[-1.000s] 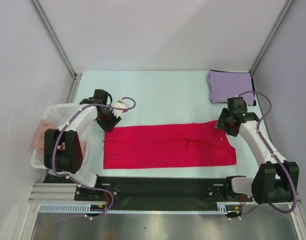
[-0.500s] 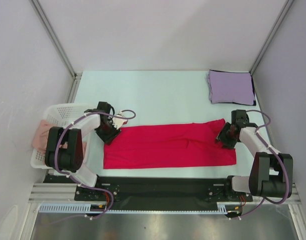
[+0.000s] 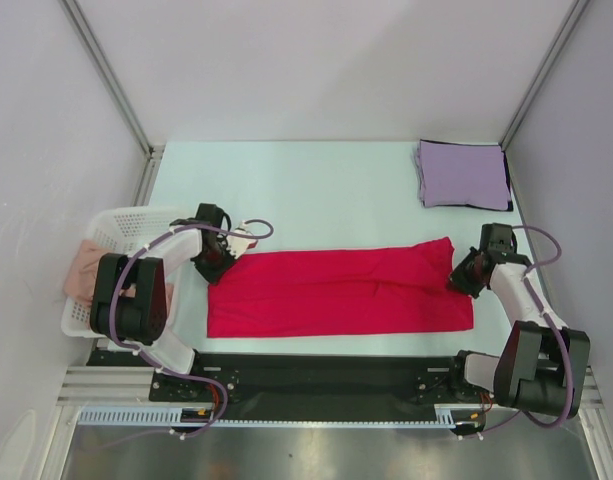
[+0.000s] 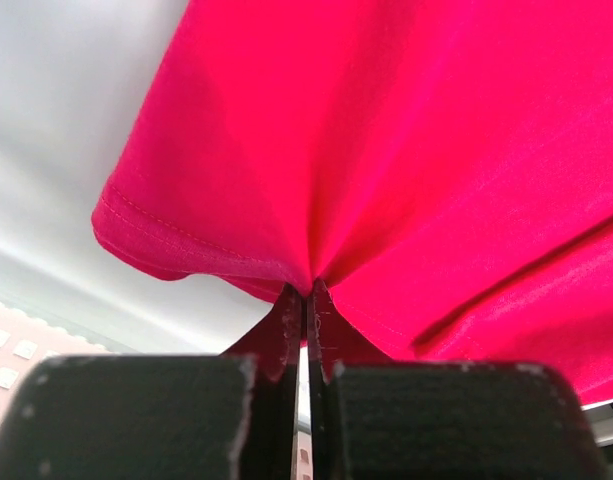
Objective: Fold and stack the t-shirts
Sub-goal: Fold the tshirt
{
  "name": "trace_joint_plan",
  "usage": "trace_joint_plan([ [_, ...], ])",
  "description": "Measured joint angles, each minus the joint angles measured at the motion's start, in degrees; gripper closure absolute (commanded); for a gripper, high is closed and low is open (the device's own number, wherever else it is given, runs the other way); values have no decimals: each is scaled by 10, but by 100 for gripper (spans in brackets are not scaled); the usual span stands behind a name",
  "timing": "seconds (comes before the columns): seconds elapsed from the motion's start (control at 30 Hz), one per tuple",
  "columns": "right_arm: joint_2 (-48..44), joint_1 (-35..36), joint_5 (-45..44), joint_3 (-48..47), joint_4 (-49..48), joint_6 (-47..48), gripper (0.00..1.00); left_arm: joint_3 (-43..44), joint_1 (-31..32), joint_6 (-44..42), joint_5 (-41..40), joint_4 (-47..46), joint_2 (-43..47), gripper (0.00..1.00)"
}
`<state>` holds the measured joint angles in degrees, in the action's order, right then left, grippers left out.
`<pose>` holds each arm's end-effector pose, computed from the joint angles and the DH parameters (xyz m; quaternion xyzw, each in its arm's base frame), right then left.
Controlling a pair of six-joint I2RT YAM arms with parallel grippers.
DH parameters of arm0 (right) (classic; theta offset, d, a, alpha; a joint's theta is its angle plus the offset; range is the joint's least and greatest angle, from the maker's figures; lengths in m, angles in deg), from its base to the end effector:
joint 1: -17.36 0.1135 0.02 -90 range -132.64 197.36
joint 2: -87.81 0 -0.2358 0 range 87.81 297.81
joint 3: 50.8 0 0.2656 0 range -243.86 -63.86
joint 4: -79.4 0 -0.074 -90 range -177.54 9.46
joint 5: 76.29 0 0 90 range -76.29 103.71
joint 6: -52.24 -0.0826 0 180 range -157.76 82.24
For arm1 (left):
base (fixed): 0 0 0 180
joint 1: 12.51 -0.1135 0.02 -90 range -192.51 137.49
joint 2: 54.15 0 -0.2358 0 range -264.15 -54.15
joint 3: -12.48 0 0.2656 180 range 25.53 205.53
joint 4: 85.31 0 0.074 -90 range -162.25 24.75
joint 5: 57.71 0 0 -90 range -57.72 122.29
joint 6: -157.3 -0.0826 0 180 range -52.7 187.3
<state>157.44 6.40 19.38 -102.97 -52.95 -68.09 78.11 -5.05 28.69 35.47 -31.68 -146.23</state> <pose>0.2539 -0.0409 0.1132 0.3339 0.9164 0.0838 0.2040 0.2902 -0.0426 0.0767 0.3919 0.9155 -0.0034 0.0907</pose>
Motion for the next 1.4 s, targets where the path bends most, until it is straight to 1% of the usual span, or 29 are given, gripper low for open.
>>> trace_joint_plan([
  [0.1,3,0,3,0,3,0,98,0,1,-4,-1,0,0,100],
  [0.13,8,0,5,0,3,0,93,0,1,-5,-1,1,0,99],
  [0.17,13,-1,7,0,3,-1,85,0,1,-5,-1,1,0,96],
  [0.2,18,-2,9,1,3,-2,70,0,1,-9,-2,1,0,87],
  [0.23,21,-4,9,2,3,-3,63,0,2,-11,-2,2,0,67],
  [0.27,21,-9,9,3,4,-4,56,0,2,-17,-4,2,0,58],
  [0.3,21,-14,9,3,5,-5,50,0,2,-21,-7,2,0,51],
  [0.33,19,-19,8,3,5,-6,47,1,2,-24,-10,3,0,42],
  [0.37,17,-22,8,3,5,-7,45,3,2,-26,-11,8,0,38],
  [0.43,9,-26,3,1,12,-8,42,12,1,-27,-9,27,1,23],
  [0.47,1,-28,-3,0,16,-10,40,21,1,-31,-4,42,3,20],
  [0.53,-17,-29,-14,-5,25,-14,38,51,1,-36,11,80,6,19],
  [0.57,-29,-31,-19,-7,29,-18,34,73,1,-39,23,101,7,19],
  [0.67,-63,-49,-41,-9,47,-46,32,135,0,-43,51,132,9,19],
  [0.7,-76,-62,-48,-8,55,-58,30,154,-1,-43,59,136,9,20],
  [0.83,-129,-106,-55,25,62,-104,30,185,-4,-14,59,107,2,23],
  [0.93,-151,-126,-56,67,63,-134,30,200,-5,13,36,76,-41,22],
  [1.07,-140,-132,-56,111,57,-155,36,189,-5,29,-13,23,-112,21],
  [1.1,-134,-132,-54,116,52,-158,41,184,-5,29,-19,15,-120,22],
  [1.17,-119,-133,-50,120,38,-161,49,169,-5,28,-28,5,-131,26],
  [1.2,-112,-133,-48,119,33,-162,62,160,-5,28,-27,1,-132,30],
  [1.23,-108,-134,-48,119,31,-160,68,155,-5,26,-23,-2,-129,44],
  [1.27,-102,-135,-46,121,23,-160,74,147,-5,26,-14,-7,-124,53],
  [1.3,-96,-136,-44,121,18,-160,87,138,-5,26,-7,-10,-119,59],
  [1.33,-90,-137,-41,121,7,-159,92,128,-4,22,3,-12,-113,71],
  [1.37,-80,-136,-38,123,-7,-158,97,118,-3,22,12,-16,-106,80],
  [1.4,-72,-137,-33,121,-14,-156,100,107,-2,16,23,-19,-98,93],
])
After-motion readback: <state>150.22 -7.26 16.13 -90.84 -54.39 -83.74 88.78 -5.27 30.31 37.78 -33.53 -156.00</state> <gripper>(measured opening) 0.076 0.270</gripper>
